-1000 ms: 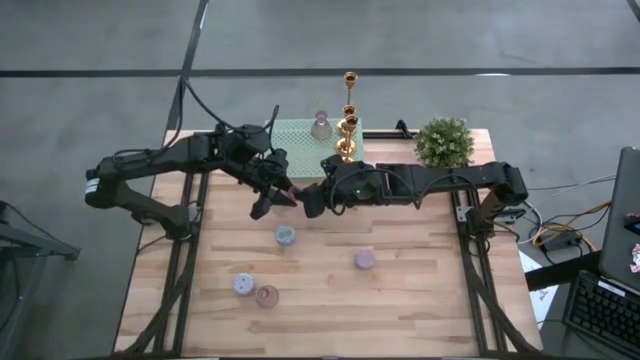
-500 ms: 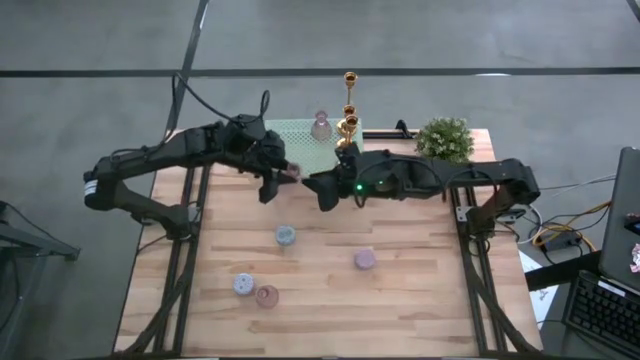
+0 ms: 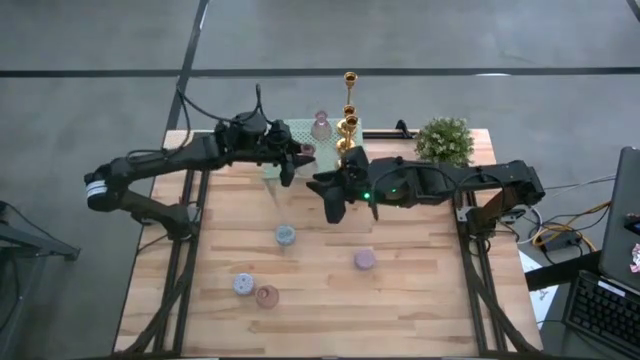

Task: Pick & Place candle stick holders
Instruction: Put the top pink glass candle holder aligned with the other pink glass candle holder on the shelf

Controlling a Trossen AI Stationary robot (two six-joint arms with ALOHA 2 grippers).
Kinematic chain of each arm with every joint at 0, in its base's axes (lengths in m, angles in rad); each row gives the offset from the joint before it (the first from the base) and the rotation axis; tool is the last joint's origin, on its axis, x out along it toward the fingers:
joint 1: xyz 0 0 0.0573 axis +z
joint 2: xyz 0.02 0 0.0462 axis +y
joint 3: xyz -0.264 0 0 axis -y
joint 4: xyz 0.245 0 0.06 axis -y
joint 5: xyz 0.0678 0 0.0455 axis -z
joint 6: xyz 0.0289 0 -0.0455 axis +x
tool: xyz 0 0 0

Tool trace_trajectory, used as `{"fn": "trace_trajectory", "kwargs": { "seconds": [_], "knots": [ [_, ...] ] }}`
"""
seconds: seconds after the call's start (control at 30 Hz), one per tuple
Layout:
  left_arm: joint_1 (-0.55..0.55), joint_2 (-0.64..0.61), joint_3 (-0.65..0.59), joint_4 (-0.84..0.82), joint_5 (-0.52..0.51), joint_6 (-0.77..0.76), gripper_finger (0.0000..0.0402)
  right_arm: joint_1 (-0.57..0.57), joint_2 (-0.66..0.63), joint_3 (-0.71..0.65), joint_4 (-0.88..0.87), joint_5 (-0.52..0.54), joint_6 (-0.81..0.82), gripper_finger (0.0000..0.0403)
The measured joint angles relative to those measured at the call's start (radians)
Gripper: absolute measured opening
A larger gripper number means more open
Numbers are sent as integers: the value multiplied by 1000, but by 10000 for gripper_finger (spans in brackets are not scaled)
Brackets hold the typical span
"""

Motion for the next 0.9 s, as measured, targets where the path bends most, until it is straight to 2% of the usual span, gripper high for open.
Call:
{"fn": "trace_trajectory", "kwargs": {
  "seconds": [0.2, 0.37, 0.7, 0.9],
  "knots": [
    [8, 13, -139, 220, -148, 8, 139, 7, -67, 0, -5, 16, -106, 134],
    [26, 71, -194, 359, -180, 4, 139, 6, -118, -2, -17, 16, -154, 128],
    [62, 252, -155, 464, -217, 30, 139, 22, -155, -3, -72, 15, -145, 127],
    [64, 335, -98, 469, -222, 65, 140, 33, -154, -4, -76, 15, -130, 121]
  ]
}}
